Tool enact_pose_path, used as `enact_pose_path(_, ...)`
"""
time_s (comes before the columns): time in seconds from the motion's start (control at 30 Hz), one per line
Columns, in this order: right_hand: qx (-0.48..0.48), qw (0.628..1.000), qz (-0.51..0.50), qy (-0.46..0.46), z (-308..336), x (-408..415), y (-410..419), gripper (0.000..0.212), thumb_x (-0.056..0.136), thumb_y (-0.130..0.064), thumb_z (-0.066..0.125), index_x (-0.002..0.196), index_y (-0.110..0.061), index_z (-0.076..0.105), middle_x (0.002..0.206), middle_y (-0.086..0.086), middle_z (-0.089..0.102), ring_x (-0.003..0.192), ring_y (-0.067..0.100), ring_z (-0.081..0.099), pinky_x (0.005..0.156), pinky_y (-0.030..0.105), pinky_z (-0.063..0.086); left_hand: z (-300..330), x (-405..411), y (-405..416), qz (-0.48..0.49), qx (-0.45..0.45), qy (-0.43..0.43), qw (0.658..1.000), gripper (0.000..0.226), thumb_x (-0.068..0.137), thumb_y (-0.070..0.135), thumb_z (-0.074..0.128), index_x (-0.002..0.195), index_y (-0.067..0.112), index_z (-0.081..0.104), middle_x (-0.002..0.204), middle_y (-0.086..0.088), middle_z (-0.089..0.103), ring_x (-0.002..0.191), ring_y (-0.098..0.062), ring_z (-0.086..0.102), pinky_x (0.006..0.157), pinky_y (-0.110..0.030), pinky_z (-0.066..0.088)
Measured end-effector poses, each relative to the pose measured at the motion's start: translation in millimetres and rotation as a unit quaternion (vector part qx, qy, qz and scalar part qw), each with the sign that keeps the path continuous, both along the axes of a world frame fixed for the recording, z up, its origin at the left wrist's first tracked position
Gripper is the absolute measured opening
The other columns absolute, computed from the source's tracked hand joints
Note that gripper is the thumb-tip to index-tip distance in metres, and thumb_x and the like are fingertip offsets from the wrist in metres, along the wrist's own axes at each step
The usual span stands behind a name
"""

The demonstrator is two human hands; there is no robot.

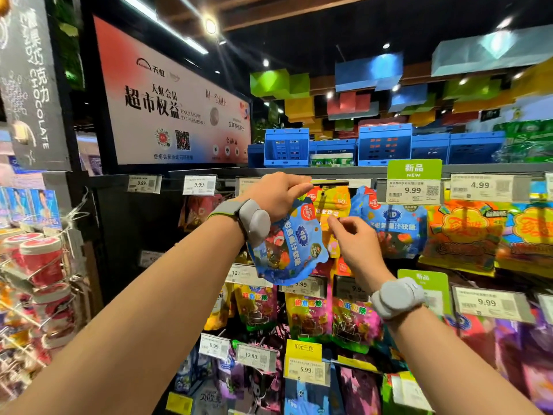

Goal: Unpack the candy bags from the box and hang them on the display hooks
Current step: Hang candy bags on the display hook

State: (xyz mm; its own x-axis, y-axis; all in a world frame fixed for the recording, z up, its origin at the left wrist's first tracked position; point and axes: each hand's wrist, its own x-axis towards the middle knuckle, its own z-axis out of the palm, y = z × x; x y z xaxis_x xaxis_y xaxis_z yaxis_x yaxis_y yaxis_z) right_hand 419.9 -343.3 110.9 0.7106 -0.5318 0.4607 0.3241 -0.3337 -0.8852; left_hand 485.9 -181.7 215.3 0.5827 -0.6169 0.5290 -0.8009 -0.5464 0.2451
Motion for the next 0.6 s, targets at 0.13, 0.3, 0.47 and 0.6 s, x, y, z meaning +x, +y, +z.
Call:
enact_pose_path(0.13,0.104,0.989,0.105,0.013,-3,-15,18,0.029,0.093,-0.031,0.067,0.089,-0.002,0.066,0.084,0.012,0.069,0.066,0.005,0.066,0.053,0.018,0.052,-9,0,-1,0.006,-0.015,-0.021,1.0,0.049,0.101,0.049,0.04,0.145,0.029,0.046,0.146,0.004,0.05,0.134,-0.02,0.046,0.109,-0.035,0.037)
enact_pose_path(0.3,0.129,0.979,0.159,0.021,-13,-27,23,0.023,0.093,-0.016,0.067,0.081,0.002,0.063,0.076,0.012,0.063,0.054,0.016,0.062,0.043,0.022,0.048,-34,-4,6,0.012,-0.068,-0.026,0.997,0.052,0.099,0.052,0.041,0.146,0.031,0.041,0.14,-0.003,0.056,0.124,-0.025,0.054,0.102,-0.036,0.043)
enact_pose_path(0.47,0.12,0.982,0.143,-0.024,-23,-32,18,0.018,0.09,-0.009,0.069,0.081,0.007,0.067,0.074,0.009,0.068,0.065,0.017,0.066,0.059,0.028,0.054,-81,-29,10,0.01,-0.209,0.025,0.978,0.042,0.096,0.053,0.047,0.125,0.026,0.062,0.111,0.001,0.071,0.093,-0.017,0.065,0.087,-0.035,0.049)
enact_pose_path(0.6,0.106,0.986,0.123,-0.039,-27,-33,16,0.014,0.084,-0.01,0.077,0.08,0.003,0.071,0.091,0.024,0.068,0.082,0.034,0.069,0.077,0.046,0.058,-109,-44,5,0.004,-0.236,0.061,0.97,0.043,0.096,0.048,0.052,0.06,0.024,0.052,0.052,0.011,0.05,0.052,-0.005,0.045,0.056,-0.028,0.035)
